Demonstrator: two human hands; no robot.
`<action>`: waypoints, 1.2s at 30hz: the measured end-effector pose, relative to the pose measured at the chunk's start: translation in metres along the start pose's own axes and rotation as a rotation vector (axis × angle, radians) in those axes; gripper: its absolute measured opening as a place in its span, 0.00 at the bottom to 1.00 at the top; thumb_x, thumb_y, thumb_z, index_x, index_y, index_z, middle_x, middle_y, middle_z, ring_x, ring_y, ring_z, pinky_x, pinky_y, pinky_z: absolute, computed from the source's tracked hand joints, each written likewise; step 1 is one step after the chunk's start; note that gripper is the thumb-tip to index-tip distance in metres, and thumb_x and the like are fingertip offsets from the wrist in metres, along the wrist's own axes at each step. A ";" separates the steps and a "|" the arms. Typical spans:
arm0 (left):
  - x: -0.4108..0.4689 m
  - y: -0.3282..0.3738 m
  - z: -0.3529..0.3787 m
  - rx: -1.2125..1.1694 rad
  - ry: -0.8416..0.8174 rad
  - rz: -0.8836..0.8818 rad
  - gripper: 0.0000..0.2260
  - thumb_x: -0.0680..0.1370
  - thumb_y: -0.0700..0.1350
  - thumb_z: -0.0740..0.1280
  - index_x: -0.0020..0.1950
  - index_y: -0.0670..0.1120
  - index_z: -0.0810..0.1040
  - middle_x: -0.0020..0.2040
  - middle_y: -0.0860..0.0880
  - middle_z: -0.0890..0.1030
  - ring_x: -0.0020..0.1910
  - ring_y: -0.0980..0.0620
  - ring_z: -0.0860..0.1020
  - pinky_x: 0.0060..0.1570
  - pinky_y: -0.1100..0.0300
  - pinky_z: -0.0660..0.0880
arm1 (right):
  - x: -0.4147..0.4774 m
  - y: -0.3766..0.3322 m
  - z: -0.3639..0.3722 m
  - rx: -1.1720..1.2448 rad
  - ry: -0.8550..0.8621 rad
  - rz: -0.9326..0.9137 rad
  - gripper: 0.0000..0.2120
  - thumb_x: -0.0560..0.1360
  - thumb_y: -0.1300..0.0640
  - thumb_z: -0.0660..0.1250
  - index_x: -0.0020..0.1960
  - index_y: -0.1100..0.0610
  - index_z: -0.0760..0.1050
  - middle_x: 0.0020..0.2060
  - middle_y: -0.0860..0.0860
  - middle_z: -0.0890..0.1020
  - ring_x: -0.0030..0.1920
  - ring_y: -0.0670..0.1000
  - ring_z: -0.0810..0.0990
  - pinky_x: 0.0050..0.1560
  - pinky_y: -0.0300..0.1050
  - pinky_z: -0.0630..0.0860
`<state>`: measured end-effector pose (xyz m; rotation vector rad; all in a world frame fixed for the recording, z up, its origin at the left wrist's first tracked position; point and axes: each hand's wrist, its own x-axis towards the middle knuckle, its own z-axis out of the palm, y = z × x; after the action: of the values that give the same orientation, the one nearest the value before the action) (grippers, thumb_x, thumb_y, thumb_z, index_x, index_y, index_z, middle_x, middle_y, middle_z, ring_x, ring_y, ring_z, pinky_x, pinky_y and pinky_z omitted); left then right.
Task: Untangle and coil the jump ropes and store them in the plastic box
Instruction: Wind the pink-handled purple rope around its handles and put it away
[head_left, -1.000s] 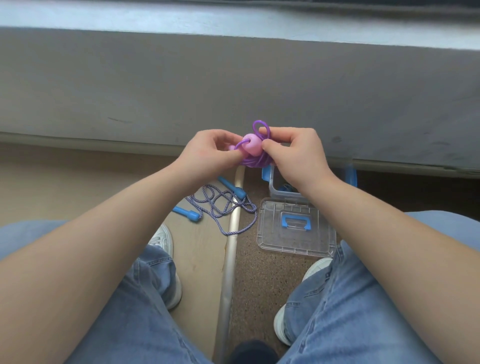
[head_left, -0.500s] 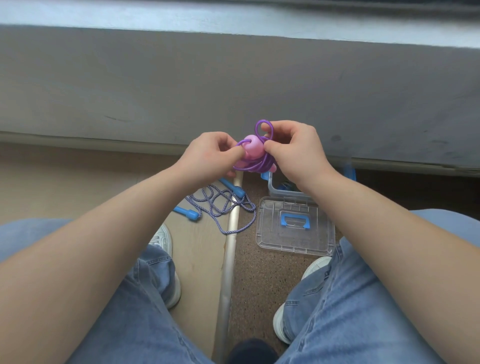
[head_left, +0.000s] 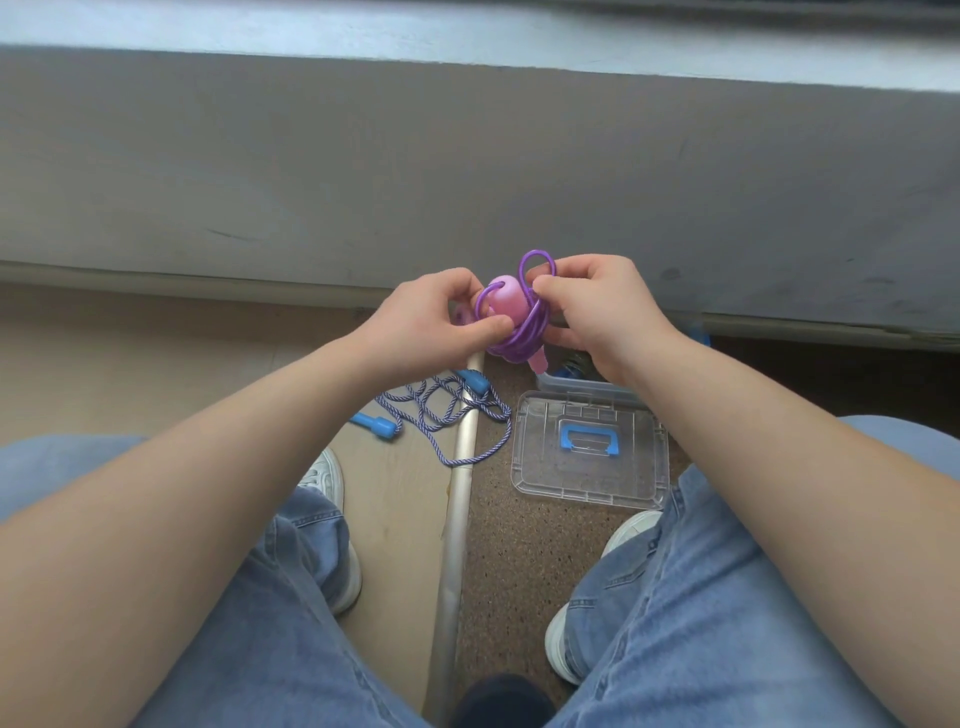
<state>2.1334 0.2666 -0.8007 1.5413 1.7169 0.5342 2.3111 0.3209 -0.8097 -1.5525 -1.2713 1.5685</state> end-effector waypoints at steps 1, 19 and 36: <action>0.000 -0.001 0.000 0.036 0.010 0.015 0.12 0.73 0.58 0.73 0.45 0.53 0.75 0.42 0.51 0.83 0.36 0.52 0.84 0.46 0.48 0.81 | -0.001 -0.001 0.000 0.004 -0.023 -0.006 0.06 0.78 0.61 0.67 0.47 0.63 0.81 0.41 0.59 0.81 0.40 0.55 0.82 0.41 0.50 0.84; 0.004 0.002 0.000 -0.136 0.108 0.010 0.08 0.78 0.54 0.70 0.45 0.51 0.80 0.38 0.50 0.86 0.35 0.53 0.85 0.29 0.58 0.79 | -0.005 -0.011 0.004 0.095 -0.094 -0.249 0.14 0.85 0.57 0.54 0.59 0.56 0.78 0.32 0.50 0.74 0.32 0.49 0.74 0.34 0.43 0.71; -0.001 0.001 0.002 0.021 0.167 0.065 0.19 0.79 0.63 0.63 0.44 0.47 0.75 0.38 0.48 0.85 0.35 0.51 0.84 0.35 0.45 0.81 | -0.010 0.002 0.004 -0.668 0.059 -0.848 0.08 0.78 0.55 0.67 0.52 0.57 0.82 0.43 0.50 0.85 0.45 0.49 0.81 0.49 0.42 0.75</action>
<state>2.1351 0.2652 -0.8012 1.6098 1.8070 0.6980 2.3091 0.3103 -0.8079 -1.0974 -2.1673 0.5748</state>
